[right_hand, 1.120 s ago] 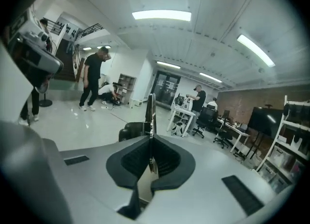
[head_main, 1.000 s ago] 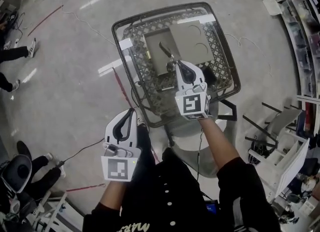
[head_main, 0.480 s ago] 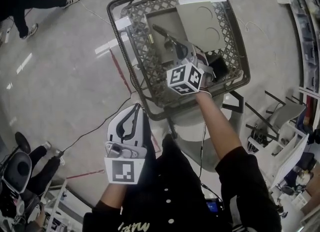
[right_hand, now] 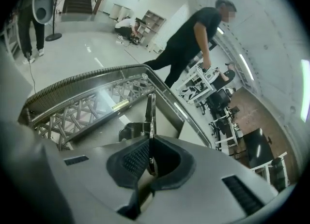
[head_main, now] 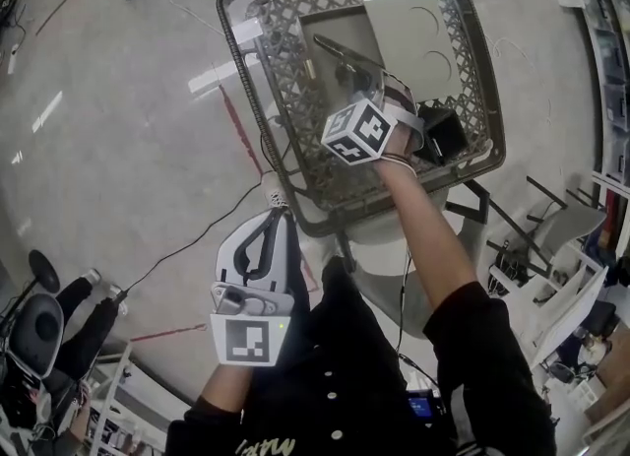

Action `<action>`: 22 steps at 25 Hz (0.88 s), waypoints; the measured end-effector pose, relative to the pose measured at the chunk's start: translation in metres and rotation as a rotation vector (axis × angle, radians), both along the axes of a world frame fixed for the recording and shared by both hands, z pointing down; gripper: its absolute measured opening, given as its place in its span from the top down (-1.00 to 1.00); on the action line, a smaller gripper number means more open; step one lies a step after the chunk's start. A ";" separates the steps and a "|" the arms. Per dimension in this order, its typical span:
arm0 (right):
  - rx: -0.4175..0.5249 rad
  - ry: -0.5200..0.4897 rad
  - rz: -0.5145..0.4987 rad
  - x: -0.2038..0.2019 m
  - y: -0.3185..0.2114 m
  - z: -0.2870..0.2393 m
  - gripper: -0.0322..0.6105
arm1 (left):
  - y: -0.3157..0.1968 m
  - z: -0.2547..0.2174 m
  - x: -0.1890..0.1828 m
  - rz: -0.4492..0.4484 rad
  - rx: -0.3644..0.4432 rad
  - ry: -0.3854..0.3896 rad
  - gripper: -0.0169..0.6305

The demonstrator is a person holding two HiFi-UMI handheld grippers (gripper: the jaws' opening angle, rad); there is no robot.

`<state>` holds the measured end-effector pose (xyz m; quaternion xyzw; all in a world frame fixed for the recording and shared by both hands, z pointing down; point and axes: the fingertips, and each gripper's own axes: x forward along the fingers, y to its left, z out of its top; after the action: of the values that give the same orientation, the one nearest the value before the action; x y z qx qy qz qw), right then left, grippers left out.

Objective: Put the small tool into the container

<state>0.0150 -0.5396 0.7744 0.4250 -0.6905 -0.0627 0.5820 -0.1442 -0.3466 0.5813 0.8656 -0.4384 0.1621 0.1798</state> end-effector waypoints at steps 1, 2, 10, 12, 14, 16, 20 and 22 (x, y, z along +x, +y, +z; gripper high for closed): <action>-0.009 0.022 -0.002 0.001 -0.001 0.003 0.85 | 0.000 0.002 -0.001 -0.001 -0.003 0.000 0.86; -0.016 0.041 -0.004 0.001 -0.002 0.006 0.85 | 0.000 0.004 -0.002 0.002 -0.008 -0.005 0.86; -0.038 0.203 -0.093 -0.002 -0.007 0.028 0.85 | 0.001 0.015 -0.005 -0.001 -0.034 -0.007 0.86; -0.033 0.224 -0.112 -0.004 -0.007 0.028 0.84 | 0.003 0.016 -0.005 -0.007 -0.042 -0.001 0.86; -0.027 0.232 -0.119 -0.004 -0.007 0.028 0.84 | 0.001 0.016 -0.007 -0.028 -0.050 0.023 0.86; -0.031 0.227 -0.124 -0.004 -0.006 0.034 0.84 | -0.002 0.018 -0.010 -0.051 -0.056 0.041 0.86; -0.036 0.212 -0.143 -0.008 -0.003 0.036 0.74 | -0.003 0.016 -0.012 -0.057 -0.050 0.041 0.86; -0.048 0.194 -0.145 -0.009 0.000 0.038 0.66 | -0.002 0.014 -0.013 -0.062 -0.049 0.040 0.86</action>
<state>0.0065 -0.5397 0.8119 0.3516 -0.6612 -0.1289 0.6501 -0.1574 -0.3486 0.5953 0.8499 -0.4573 0.1496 0.2147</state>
